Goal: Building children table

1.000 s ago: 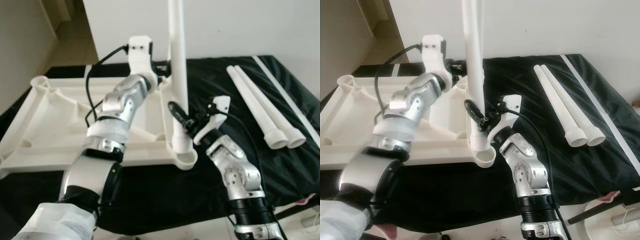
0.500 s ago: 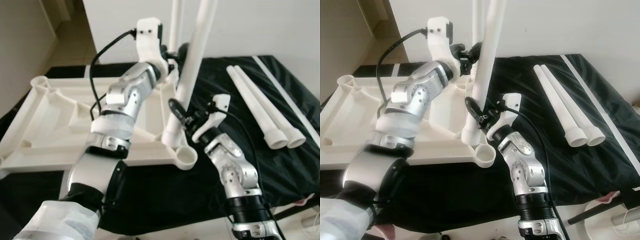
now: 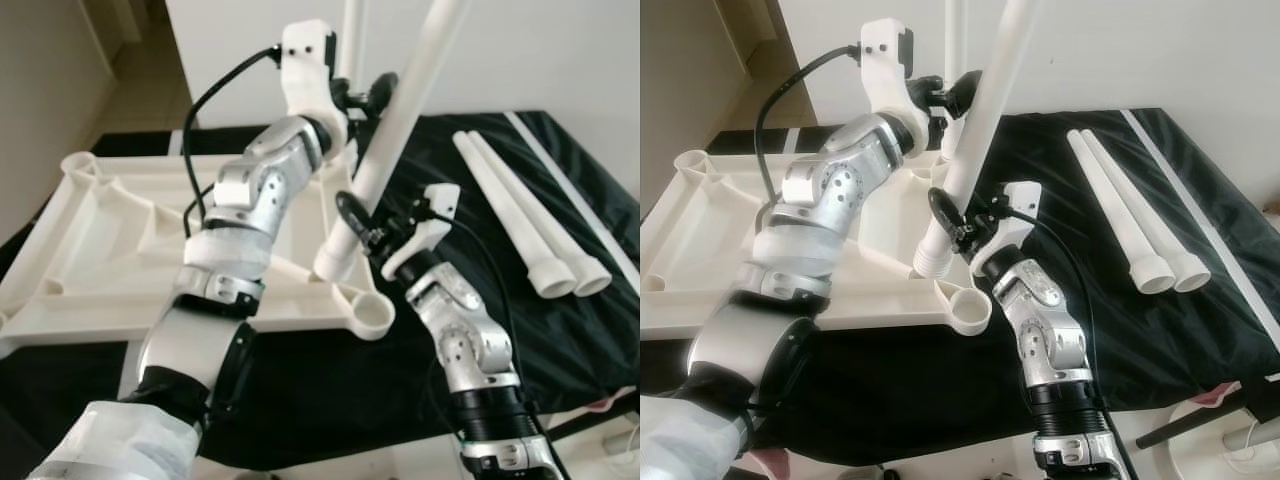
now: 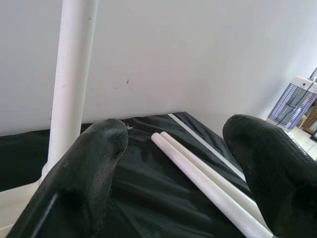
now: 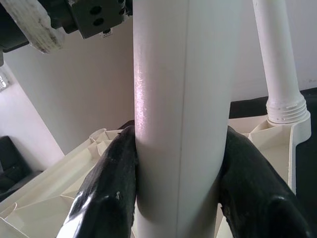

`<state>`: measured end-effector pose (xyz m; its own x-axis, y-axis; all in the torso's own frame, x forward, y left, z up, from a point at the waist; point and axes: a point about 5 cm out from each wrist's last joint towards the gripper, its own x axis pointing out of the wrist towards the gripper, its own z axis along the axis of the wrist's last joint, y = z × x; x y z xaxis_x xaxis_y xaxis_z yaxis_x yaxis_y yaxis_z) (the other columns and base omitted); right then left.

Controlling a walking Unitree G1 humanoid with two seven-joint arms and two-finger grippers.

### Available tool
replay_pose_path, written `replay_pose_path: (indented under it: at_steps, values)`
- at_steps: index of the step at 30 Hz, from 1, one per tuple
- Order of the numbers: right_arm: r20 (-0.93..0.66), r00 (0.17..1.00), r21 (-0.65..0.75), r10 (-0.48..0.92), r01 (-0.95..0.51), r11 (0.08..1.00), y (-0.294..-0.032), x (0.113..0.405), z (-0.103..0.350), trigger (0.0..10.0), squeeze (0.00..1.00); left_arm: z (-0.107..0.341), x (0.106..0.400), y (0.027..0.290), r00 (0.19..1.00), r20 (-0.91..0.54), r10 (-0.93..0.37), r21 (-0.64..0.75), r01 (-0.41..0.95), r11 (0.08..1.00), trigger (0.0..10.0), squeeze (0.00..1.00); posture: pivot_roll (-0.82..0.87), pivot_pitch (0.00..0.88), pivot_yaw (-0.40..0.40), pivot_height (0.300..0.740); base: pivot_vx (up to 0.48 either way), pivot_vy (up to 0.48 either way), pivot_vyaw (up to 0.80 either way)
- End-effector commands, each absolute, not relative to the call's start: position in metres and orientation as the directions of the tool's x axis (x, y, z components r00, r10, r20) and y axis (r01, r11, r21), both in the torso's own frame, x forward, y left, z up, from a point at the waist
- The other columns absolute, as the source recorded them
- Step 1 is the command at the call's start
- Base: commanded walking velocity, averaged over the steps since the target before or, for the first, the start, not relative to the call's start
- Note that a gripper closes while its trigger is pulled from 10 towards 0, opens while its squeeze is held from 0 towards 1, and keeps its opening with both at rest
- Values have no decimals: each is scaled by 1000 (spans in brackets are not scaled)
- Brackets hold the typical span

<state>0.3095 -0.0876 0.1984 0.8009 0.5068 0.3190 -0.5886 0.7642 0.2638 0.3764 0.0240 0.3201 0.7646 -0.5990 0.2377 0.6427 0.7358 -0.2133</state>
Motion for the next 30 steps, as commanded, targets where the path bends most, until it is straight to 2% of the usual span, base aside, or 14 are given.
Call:
replay_pose_path:
  at_steps: [1, 7, 9, 10, 11, 14, 21, 27, 30]
  values:
    - [296, 799, 259, 524, -595, 761, -81, 311, 196, 10000, 0, 338, 360, 7, 537, 317, -782, -107, 839, 533, 10000, 0, -19, 0, -6, 740, 0, 0, 0]
    - [306, 806, 253, 507, -582, 773, -83, 311, 197, 10000, 0, 339, 364, 14, 556, 329, -763, -94, 823, 559, 10000, 0, -24, 0, -1, 740, 0, 0, 0]
    - [333, 837, 266, 434, -525, 809, -92, 313, 203, 10000, 0, 334, 370, 25, 602, 335, -725, -82, 785, 614, 10000, 0, -25, 0, 1, 740, 0, 0, 0]
    - [333, 837, 266, 434, -525, 809, -92, 313, 203, 10000, 0, 334, 370, 25, 602, 335, -725, -82, 785, 614, 10000, 0, -25, 0, 1, 740, 0, 0, 0]
    - [347, 859, 275, 375, -476, 836, -99, 316, 207, 10000, 0, 331, 372, 30, 616, 339, -711, -79, 772, 631, 10000, 0, -28, 0, 3, 740, 0, 0, 0]
    - [397, 892, 224, 217, -323, 919, -122, 319, 222, 10000, 0, 312, 358, 32, 558, 367, -744, -84, 817, 571, 10000, 0, -36, 0, 11, 740, 0, 0, 0]
    - [428, 895, 102, 124, -184, 978, -133, 316, 230, 10000, 0, 278, 340, 22, 533, 330, -779, -133, 843, 521, 10000, 0, -36, 0, 11, 740, 0, 0, 0]
    - [425, 900, 43, 93, -123, 992, -137, 314, 229, 10000, 0, 259, 326, 23, 522, 347, -779, -127, 849, 513, 10000, 0, -33, 0, 10, 740, 0, 0, 0]
    - [416, 905, -7, 84, -90, 996, -138, 313, 223, 10000, 0, 234, 325, 28, 581, 246, -776, -95, 811, 577, 10000, 0, -28, 0, -1, 740, 0, 0, 0]
